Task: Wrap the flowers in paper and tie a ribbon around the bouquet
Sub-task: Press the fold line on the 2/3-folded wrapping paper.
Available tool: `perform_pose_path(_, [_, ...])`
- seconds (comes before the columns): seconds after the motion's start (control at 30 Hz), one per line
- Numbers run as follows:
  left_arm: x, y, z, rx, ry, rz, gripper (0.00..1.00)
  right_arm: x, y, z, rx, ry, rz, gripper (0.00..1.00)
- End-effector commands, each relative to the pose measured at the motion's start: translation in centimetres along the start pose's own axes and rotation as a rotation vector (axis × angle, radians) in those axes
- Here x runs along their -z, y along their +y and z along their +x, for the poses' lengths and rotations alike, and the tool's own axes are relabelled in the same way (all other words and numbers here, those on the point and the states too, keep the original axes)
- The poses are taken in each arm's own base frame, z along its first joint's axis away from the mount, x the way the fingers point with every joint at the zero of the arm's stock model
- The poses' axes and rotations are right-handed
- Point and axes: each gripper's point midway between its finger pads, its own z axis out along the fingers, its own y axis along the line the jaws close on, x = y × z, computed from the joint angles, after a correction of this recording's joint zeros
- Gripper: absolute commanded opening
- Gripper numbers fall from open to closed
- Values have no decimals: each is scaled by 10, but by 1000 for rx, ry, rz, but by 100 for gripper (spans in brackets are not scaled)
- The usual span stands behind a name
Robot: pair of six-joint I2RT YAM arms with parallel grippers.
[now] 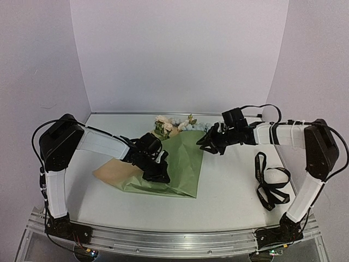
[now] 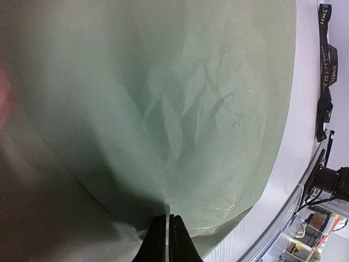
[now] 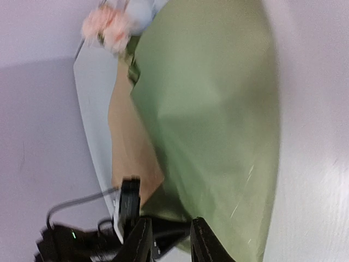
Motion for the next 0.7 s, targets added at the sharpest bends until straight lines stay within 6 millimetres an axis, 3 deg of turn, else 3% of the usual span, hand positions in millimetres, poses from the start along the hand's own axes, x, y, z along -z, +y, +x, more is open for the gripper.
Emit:
perform_pose_path(0.0, [30,-31,-20,-21,-76,58,5,-14,-2,68,179,110,8,26])
perform_pose_path(0.2, [66,-42,-16,3,-143,87,13,-47,11,111,264,212,-21,23])
perform_pose_path(0.33, [92,-25,-4,101,-191,79,19,-69,15,134,315,273,-10,21])
perform_pose_path(0.5, [117,18,32,262,-209,37,22,-87,-2,159,391,330,71,21])
perform_pose_path(0.6, [119,19,50,297,-203,107,23,-93,-14,168,439,348,134,20])
perform_pose_path(0.67, [120,8,47,285,-227,190,22,-96,-20,170,442,355,160,20])
